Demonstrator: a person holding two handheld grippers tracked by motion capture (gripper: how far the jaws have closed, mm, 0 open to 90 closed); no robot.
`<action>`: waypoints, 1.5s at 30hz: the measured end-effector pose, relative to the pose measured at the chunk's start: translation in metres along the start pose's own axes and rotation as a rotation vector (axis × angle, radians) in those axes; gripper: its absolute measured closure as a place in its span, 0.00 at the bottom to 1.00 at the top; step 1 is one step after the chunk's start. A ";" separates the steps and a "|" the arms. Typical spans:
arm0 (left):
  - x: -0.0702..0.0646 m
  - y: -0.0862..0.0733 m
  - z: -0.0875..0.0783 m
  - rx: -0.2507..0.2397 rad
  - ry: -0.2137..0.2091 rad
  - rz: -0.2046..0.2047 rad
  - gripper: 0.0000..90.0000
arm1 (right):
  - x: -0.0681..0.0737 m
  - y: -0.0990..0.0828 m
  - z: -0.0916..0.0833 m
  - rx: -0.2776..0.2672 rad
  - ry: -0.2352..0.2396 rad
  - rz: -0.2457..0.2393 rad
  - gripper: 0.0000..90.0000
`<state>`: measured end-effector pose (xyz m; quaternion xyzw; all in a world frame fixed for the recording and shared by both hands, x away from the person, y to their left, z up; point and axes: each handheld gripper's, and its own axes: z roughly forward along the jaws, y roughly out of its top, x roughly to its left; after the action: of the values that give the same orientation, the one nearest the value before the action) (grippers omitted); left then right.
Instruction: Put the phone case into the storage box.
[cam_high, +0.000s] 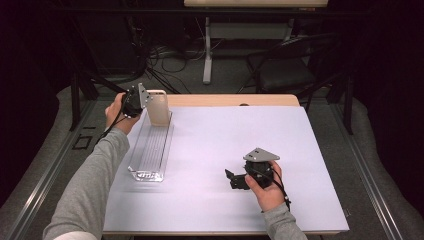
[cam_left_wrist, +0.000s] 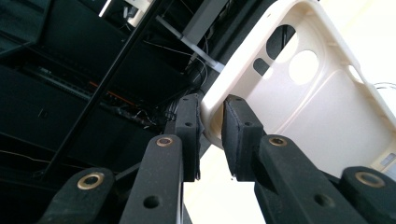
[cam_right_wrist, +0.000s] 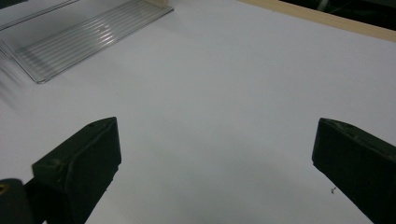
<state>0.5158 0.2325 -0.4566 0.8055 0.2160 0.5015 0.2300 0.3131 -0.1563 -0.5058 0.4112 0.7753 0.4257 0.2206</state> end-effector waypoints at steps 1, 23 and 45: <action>0.000 0.000 0.000 -0.001 0.000 -0.004 0.85 | 0.000 0.000 0.000 0.000 0.000 -0.001 0.01; 0.002 -0.001 0.001 0.007 -0.005 -0.055 0.67 | -0.001 0.000 0.000 0.001 -0.003 0.002 0.01; 0.008 -0.003 -0.002 -0.008 -0.002 -0.122 0.34 | -0.002 0.000 -0.001 -0.005 -0.003 0.006 0.01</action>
<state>0.5172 0.2404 -0.4520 0.7905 0.2625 0.4864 0.2639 0.3138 -0.1579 -0.5052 0.4137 0.7726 0.4276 0.2215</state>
